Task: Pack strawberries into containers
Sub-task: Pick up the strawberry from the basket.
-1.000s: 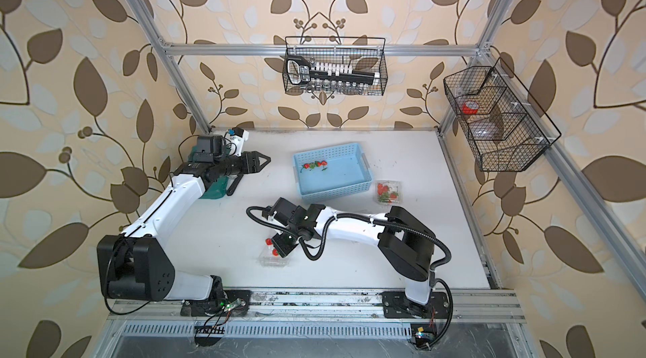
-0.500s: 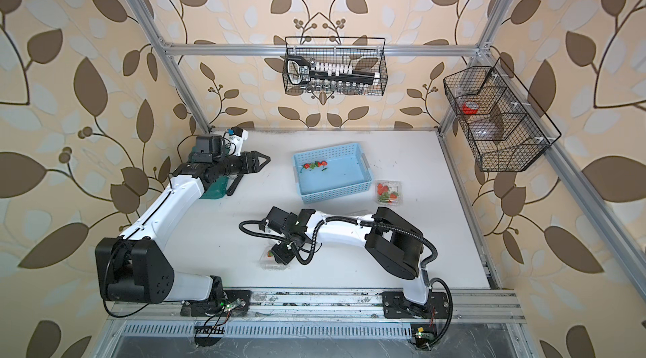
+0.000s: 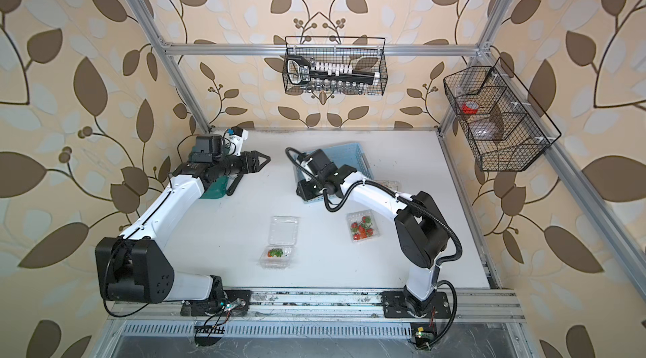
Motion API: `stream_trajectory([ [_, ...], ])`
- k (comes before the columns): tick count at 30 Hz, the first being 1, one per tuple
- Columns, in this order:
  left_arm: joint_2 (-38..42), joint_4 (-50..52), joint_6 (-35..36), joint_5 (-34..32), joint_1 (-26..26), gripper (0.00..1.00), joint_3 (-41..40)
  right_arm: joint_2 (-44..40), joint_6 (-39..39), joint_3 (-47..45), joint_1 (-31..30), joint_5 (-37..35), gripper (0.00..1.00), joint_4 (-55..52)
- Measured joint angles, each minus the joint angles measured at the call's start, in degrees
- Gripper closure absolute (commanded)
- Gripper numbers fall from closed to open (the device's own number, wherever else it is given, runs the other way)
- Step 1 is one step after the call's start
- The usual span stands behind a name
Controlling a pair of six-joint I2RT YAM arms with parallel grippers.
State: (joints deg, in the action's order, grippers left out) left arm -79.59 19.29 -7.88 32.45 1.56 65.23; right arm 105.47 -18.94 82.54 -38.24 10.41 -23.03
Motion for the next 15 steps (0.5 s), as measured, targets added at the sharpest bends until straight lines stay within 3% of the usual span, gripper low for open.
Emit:
stream_trajectory([
  [6,0.0,0.0,0.02,0.04,0.0,0.24,0.0,11.89,-5.09,10.03,10.27,-2.67,0.61,3.26],
  [15,-0.11,0.09,0.02,0.07,0.0,0.24,0.0,27.41,-6.64,25.75,13.35,-5.57,0.6,-0.07],
])
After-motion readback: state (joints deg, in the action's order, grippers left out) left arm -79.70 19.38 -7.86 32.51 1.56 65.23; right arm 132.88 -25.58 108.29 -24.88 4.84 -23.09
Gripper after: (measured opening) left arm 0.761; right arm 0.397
